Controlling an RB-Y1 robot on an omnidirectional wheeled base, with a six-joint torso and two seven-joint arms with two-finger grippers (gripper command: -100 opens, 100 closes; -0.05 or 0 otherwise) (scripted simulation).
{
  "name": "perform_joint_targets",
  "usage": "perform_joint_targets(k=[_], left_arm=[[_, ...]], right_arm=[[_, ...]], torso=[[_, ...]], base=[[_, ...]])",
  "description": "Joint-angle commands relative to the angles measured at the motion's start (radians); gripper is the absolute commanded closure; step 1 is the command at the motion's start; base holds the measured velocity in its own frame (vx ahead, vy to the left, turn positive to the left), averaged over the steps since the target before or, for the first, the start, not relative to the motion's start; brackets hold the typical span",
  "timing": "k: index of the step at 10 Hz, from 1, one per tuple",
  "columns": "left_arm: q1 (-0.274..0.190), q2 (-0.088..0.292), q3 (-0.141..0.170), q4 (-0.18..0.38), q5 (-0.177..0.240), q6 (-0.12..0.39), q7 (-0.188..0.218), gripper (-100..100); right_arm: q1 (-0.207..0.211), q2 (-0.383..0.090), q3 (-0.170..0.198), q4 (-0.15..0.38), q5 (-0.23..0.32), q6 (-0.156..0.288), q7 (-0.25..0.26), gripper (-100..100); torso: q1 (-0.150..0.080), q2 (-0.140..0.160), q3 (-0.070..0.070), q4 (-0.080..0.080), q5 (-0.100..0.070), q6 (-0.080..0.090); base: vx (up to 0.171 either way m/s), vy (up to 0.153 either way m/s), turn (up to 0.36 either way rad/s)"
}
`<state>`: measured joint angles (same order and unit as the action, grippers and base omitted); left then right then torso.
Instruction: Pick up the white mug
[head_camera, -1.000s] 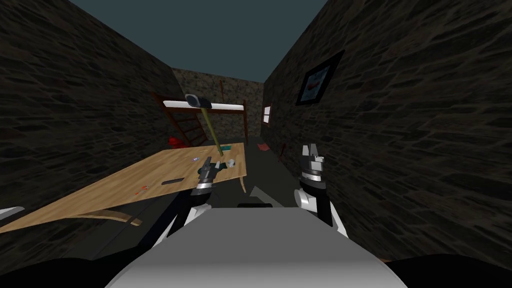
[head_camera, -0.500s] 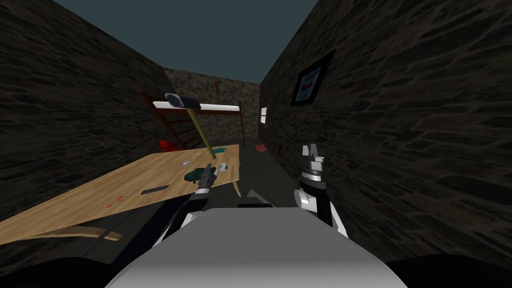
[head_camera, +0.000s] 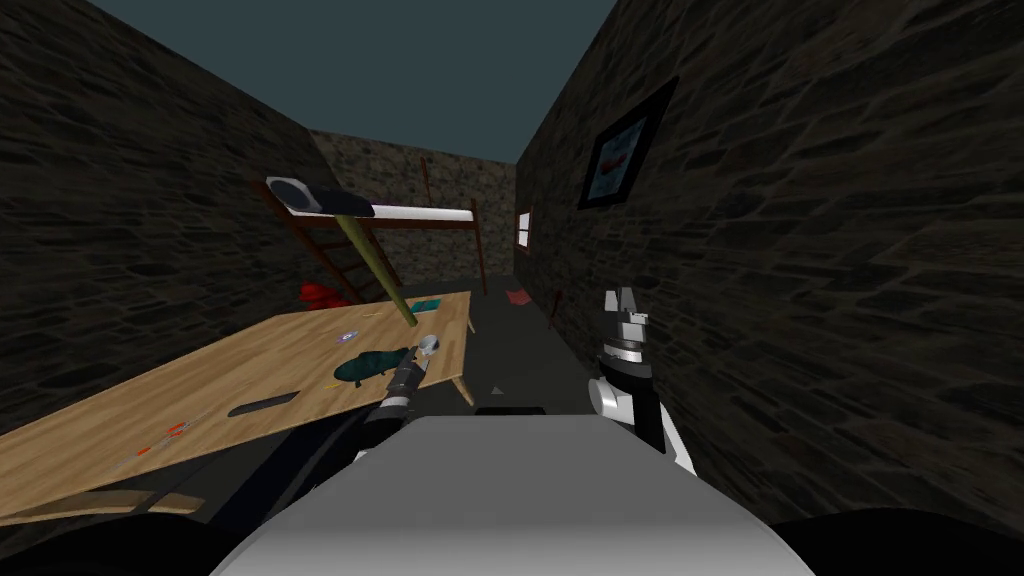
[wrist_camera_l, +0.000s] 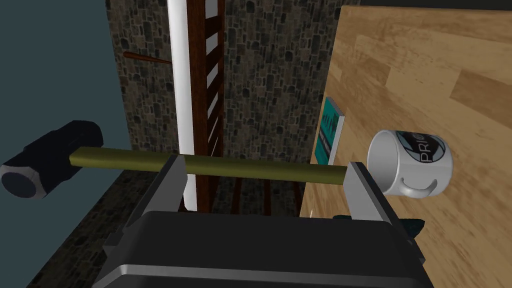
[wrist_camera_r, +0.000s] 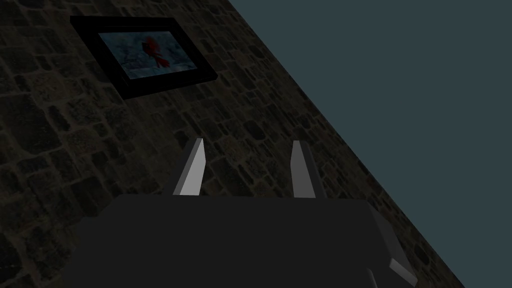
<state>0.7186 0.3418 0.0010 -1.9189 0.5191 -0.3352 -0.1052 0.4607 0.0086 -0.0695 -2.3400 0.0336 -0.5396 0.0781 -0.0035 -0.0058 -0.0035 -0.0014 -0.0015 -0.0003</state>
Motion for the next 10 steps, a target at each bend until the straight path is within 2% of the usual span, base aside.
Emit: perform_joint_targets(k=[1, 4, 5, 6, 7, 9, 10], left_arm=[[0.024, 0.018, 0.01, 0.046, 0.026, 0.012, 0.002, -100], [0.089, 0.053, 0.035, 0.147, 0.081, 0.056, -0.003, -100], [0.089, 0.053, 0.035, 0.147, 0.081, 0.056, -0.003, -100], [0.11, 0.065, 0.044, 0.171, 0.096, 0.07, -0.003, -100], [0.11, 0.065, 0.044, 0.179, 0.096, 0.07, -0.003, -100], [0.15, 0.088, 0.062, 0.234, 0.122, 0.097, -0.002, -100], [0.15, 0.088, 0.062, 0.238, 0.122, 0.097, -0.002, -100]], right_arm=[[0.0, 0.0, 0.0, 0.0, 0.0, 0.0, 0.0, 0], [0.0, 0.0, 0.0, 0.0, 0.0, 0.0, 0.0, 0], [0.0, 0.0, 0.0, 0.0, 0.0, 0.0, 0.0, 0], [0.0, 0.0, 0.0, 0.0, 0.0, 0.0, 0.0, 0], [0.0, 0.0, 0.0, 0.0, 0.0, 0.0, 0.0, 0], [0.0, 0.0, 0.0, 0.0, 0.0, 0.0, 0.0, 0], [0.0, 0.0, 0.0, 0.0, 0.0, 0.0, 0.0, 0]], torso=[[0.0, 0.0, 0.0, 0.0, 0.0, 0.0], [-0.002, -0.009, -0.005, -0.002, 0.0, 0.0], [-0.001, -0.011, -0.006, -0.002, 0.0, 0.0], [0.001, -0.007, -0.004, -0.002, 0.0, 0.0], [0.001, -0.005, -0.003, -0.001, 0.0, 0.0], [0.004, -0.002, -0.001, 0.0, 0.001, 0.0], [0.004, -0.006, -0.003, -0.001, 0.001, 0.0]], base=[[0.129, -0.065, -0.012], [0.262, -0.091, 0.006], [0.199, -0.05, 0.012], [0.174, -0.052, 0.001], [0.128, -0.024, 0.014], [0.183, -0.019, 0.019], [0.181, -0.019, 0.014]])
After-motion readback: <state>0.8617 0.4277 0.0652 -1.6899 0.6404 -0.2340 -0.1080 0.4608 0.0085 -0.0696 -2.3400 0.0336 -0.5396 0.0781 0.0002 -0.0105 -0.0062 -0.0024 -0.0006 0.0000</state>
